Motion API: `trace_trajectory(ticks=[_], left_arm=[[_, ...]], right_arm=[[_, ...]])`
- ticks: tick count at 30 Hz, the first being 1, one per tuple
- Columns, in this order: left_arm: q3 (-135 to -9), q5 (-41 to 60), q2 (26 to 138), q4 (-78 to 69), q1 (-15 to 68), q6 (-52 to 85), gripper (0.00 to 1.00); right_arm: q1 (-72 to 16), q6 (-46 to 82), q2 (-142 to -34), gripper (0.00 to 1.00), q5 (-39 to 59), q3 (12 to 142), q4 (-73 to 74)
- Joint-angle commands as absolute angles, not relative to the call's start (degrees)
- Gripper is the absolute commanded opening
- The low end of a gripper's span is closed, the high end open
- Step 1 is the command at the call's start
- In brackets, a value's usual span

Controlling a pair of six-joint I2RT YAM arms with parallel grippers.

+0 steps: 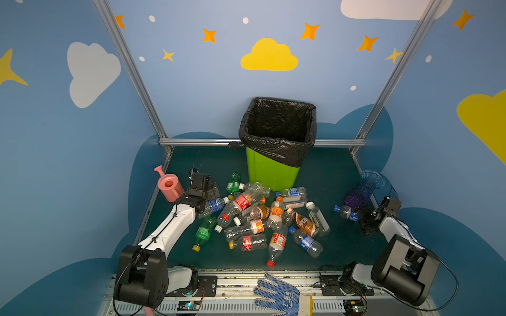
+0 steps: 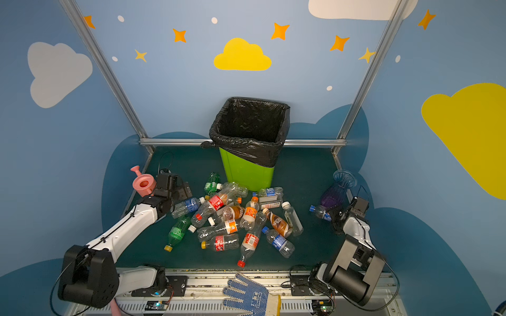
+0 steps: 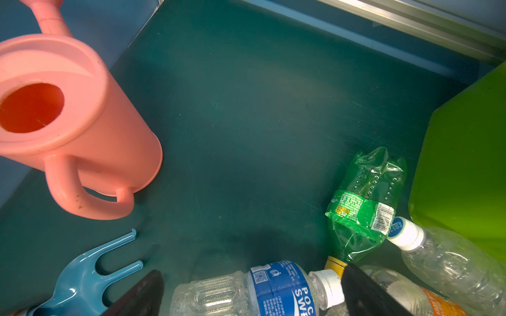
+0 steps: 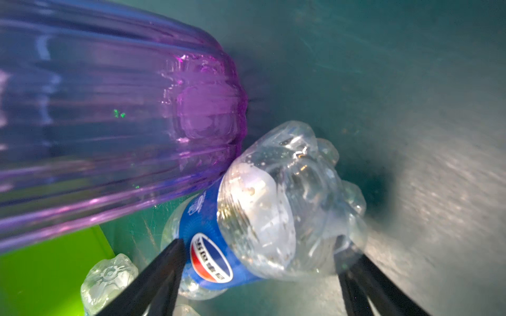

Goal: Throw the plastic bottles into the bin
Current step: 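Align the open right gripper around the Pepsi bottle's middle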

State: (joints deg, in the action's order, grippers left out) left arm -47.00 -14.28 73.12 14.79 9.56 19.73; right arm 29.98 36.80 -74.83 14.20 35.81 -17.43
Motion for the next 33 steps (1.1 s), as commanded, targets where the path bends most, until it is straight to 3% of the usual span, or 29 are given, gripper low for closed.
trace_trajectory(ticks=[1, 11, 17, 24, 33], left_arm=[[-47.55, -15.2, 72.68, 15.29, 9.76, 19.39, 1.0], [-47.37, -15.49, 72.25, 15.73, 9.76, 19.63, 1.0], [-47.15, -15.37, 72.08, 15.66, 9.76, 19.96, 1.0], [-46.85, -15.27, 71.94, 15.27, 9.76, 19.76, 1.0], [-46.5, -15.02, 72.33, 14.46, 9.76, 19.72, 1.0]], right_arm=[[30.9, 34.96, -77.7, 0.84, 13.56, 35.44, -20.18], [34.86, 34.76, -77.13, 0.88, 15.61, 35.22, -21.26], [34.93, 35.57, -71.78, 0.81, 16.26, 32.62, -22.65], [35.16, 36.91, -64.48, 0.9, 14.45, 31.9, -25.91], [36.34, 38.83, -68.81, 0.95, 15.78, 32.8, -21.0]])
